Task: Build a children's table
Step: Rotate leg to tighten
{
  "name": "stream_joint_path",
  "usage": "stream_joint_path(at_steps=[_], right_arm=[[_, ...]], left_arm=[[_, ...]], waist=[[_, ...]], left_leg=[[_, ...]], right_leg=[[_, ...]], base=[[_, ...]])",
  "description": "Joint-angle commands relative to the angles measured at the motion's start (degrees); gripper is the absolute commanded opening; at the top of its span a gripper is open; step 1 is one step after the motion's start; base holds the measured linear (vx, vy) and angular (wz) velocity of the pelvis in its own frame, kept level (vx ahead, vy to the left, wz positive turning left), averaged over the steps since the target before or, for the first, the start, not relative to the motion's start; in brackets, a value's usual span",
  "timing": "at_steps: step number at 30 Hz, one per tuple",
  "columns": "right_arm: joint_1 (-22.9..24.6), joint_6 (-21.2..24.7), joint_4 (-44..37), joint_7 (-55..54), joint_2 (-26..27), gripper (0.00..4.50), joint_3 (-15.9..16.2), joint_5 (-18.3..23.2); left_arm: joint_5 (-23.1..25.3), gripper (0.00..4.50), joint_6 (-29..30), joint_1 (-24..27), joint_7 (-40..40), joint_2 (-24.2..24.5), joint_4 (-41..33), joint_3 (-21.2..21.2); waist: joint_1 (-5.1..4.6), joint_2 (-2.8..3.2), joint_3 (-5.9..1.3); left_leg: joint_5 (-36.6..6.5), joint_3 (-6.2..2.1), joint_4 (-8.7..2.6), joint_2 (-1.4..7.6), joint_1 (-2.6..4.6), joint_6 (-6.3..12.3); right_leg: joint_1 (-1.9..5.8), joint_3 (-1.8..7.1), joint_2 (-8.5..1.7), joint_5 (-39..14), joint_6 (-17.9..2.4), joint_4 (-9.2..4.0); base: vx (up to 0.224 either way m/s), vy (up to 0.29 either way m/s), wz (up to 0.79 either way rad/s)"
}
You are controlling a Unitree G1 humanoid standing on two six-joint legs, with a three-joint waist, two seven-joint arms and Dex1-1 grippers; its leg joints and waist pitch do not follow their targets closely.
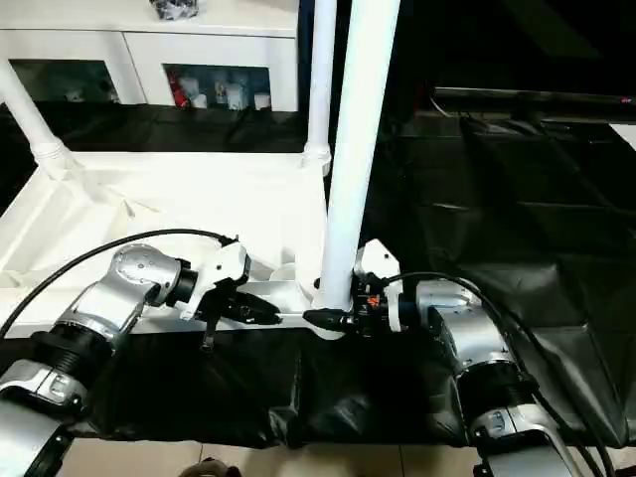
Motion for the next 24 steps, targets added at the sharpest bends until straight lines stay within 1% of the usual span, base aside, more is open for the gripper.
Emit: stream_joint_path(at_steps=[1,2,3,4,5,6,7,8,9,11,12,13,14,16,17,18,19,20,22,23,24], right_arm=[[-0.8,1.3,3.4,-10.2,6.3,2.73,0.2,-0.6],[-1.0,1.2,3.8,-11.3,6.7,2.73,0.0,-0.8],[-1.5,1.1,5.0,-14.2,7.6,2.73,-0.6,-1.2],[-2.5,0.6,7.2,-19.5,9.4,2.72,-1.6,-2.0],[-2.8,0.4,7.9,-20.9,9.9,2.72,-1.9,-2.1],[-4.0,-0.2,10.2,-26.9,12.0,2.72,-2.5,-3.4],[-4.6,-0.7,11.5,-30.5,13.0,2.72,-2.6,-4.3],[-5.3,-1.0,12.6,-33.5,14.2,2.72,-2.8,-4.9],[-5.7,-1.1,13.2,-35.3,14.9,2.72,-3.0,-5.2],[-6.4,-2.0,13.8,-37.5,16.8,2.72,-3.5,-5.5],[-6.5,-2.5,13.9,-37.7,16.9,3.07,-3.4,-5.7],[-6.6,-3.2,14.1,-38.1,16.9,3.28,-3.0,-6.4],[-6.8,-4.1,14.5,-38.7,16.7,3.42,-2.4,-7.5],[-7.1,-3.9,14.9,-37.2,16.8,3.51,-3.1,-6.5],[-7.1,-3.8,15.0,-36.7,16.8,3.77,-3.5,-6.0],[-7.2,-4.4,15.1,-35.9,16.5,3.77,-3.4,-6.0],[-7.3,-5.0,15.2,-35.6,16.2,3.88,-3.2,-6.2],[-7.3,-5.7,15.4,-35.3,15.7,3.93,-2.9,-6.6],[-7.2,-6.7,15.4,-33.5,14.7,3.93,-2.5,-6.8],[-6.8,-7.4,14.7,-31.4,13.7,3.93,-2.2,-6.7],[-6.6,-8.0,14.3,-29.9,13.1,3.93,-2.1,-6.8]], left_arm=[[1.4,0.0,2.0,-2.3,11.1,-4.9,2.0,0.7],[1.5,0.0,2.1,-2.5,11.8,-5.1,2.2,0.8],[1.8,0.0,2.5,-2.8,13.6,-5.8,2.8,0.9],[2.2,0.0,3.3,-3.5,16.5,-7.2,3.7,1.3],[2.2,0.0,3.7,-3.7,17.4,-7.7,4.0,1.5],[2.5,0.0,4.7,-4.6,21.2,-9.5,5.0,2.1],[2.8,0.0,5.0,-5.0,23.2,-10.4,5.5,2.3],[3.2,0.0,5.2,-5.5,25.4,-11.3,6.2,2.4],[3.6,0.0,5.3,-5.8,26.8,-11.9,6.7,2.5],[4.3,0.0,4.9,-6.3,28.9,-13.2,7.6,2.6],[4.4,0.0,4.6,-6.4,29.0,-13.3,7.7,2.4],[4.8,0.0,4.1,-6.3,29.0,-13.4,7.7,2.1],[5.1,0.0,3.5,-6.3,28.8,-13.4,7.7,1.7],[5.6,0.0,2.5,-5.8,28.0,-13.1,7.4,1.0],[5.6,0.0,2.2,-5.6,27.6,-13.0,7.3,0.9],[5.3,0.0,2.2,-5.4,27.0,-12.7,7.0,1.0],[5.0,0.0,2.3,-5.2,26.6,-12.6,6.8,1.2],[4.6,0.0,1.8,-5.1,25.7,-12.3,6.5,1.3],[4.0,0.0,1.2,-4.6,23.8,-11.7,6.0,1.4],[3.5,0.0,0.0,-4.1,21.7,-11.0,5.3,1.3],[3.2,0.0,-0.8,-3.8,20.3,-10.6,4.9,1.2]], waist=[[-0.3,-0.14,-3.37],[-0.37,-0.15,-3.33],[-0.67,-0.24,-3.21],[-0.8,-0.3,-3.19],[-1.05,-0.15,-3.06],[-1.3,-0.14,-3.03],[-1.68,-0.11,-2.99],[-1.81,-0.05,-2.95],[-1.96,-0.14,-2.99],[-1.98,-0.21,-2.92],[-1.87,-0.25,-3.01],[-1.83,-0.22,-3.03],[-1.87,-0.26,-3.04],[-1.81,-0.22,-3.17],[-1.83,-0.19,-3.24],[-1.83,-0.19,-3.24],[-1.85,-0.24,-3.27],[-1.84,-0.33,-3.28],[-1.77,-0.24,-3.31],[-1.76,-0.32,-3.33],[-1.78,-0.34,-3.42]], left_leg=[[-12.1,-1.26,-3.93,2.97,1.18,1.82],[-13.0,-1.38,-3.99,2.9,1.32,1.28],[-14.0,-1.63,-4.24,2.76,1.23,0.38],[-14.5,-1.72,-4.3,2.74,1.23,0.16],[-15.7,-1.71,-4.34,2.74,1.57,-0.6],[-16.2,-1.84,-4.41,2.61,1.48,-0.87],[-16.8,-2.0,-4.58,2.71,1.46,-1.22],[-17.2,-2.01,-4.57,2.66,1.46,-1.3],[-17.9,-1.97,-4.49,2.53,1.67,-1.17],[-17.8,-1.91,-4.51,2.46,1.61,-0.6],[-17.3,-1.86,-4.44,2.47,1.58,-0.19],[-17.1,-1.89,-4.48,2.52,1.53,-0.05],[-16.9,-1.86,-4.54,2.58,1.49,0.1],[-16.2,-1.85,-4.55,2.6,1.34,0.36],[-15.3,-1.84,-4.57,2.64,1.18,0.68],[-15.3,-1.84,-4.57,2.64,1.18,0.68],[-15.0,-1.7,-4.49,2.65,1.23,0.92],[-15.0,-1.68,-4.48,2.65,1.21,1.01],[-14.4,-1.67,-4.42,2.65,1.19,1.32],[-14.2,-1.68,-4.4,2.61,1.07,1.52],[-13.4,-1.64,-4.33,2.65,0.81,1.84]], right_leg=[[2.17,3.04,-5.36,-12.8,-12.4,-4.75],[2.18,3.04,-5.52,-14.5,-12.2,-4.94],[2.36,2.94,-5.59,-18.3,-11.1,-5.25],[2.42,2.91,-5.65,-19.9,-10.6,-5.41],[1.95,2.99,-5.62,-22.4,-9.9,-5.77],[2.14,2.89,-5.63,-23.8,-9.2,-5.95],[2.05,2.89,-5.66,-24.1,-9.1,-5.98],[1.97,2.88,-5.65,-24.4,-8.9,-6.11],[1.86,2.91,-5.62,-25.0,-8.5,-6.28],[1.87,3.05,-5.64,-25.0,-8.2,-6.42],[1.91,3.09,-5.7,-24.2,-8.3,-6.4],[1.95,3.09,-5.7,-23.7,-8.3,-6.35],[1.98,3.09,-5.59,-22.7,-8.4,-6.25],[2.17,3.15,-5.57,-20.3,-9.0,-5.92],[2.37,3.13,-5.52,-18.0,-9.7,-5.63],[2.37,3.13,-5.52,-18.0,-9.7,-5.63],[2.34,3.17,-5.5,-16.2,-10.4,-5.44],[2.37,3.16,-5.56,-16.1,-10.5,-5.45],[2.43,3.16,-5.58,-15.5,-10.8,-5.37],[2.57,3.14,-5.58,-15.2,-10.8,-5.34],[2.81,3.18,-5.58,-13.6,-11.1,-5.08]], base=[[0.0,0.0,0.0],[0.0,0.0,0.0],[0.0,0.0,0.0],[0.0,0.0,0.0],[0.0,0.0,0.0],[0.0,0.0,0.0],[0.0,0.0,0.0],[0.0,0.0,0.0],[0.0,0.0,0.0],[0.0,0.0,0.0],[0.0,0.0,0.0],[0.0,0.0,0.0],[0.0,0.0,0.0],[0.0,0.0,0.0],[0.0,0.0,0.0],[0.0,0.0,0.0],[0.0,0.0,0.0],[0.0,0.0,0.0],[0.0,0.0,0.0],[0.0,0.0,0.0],[0.0,0.0,0.0]])
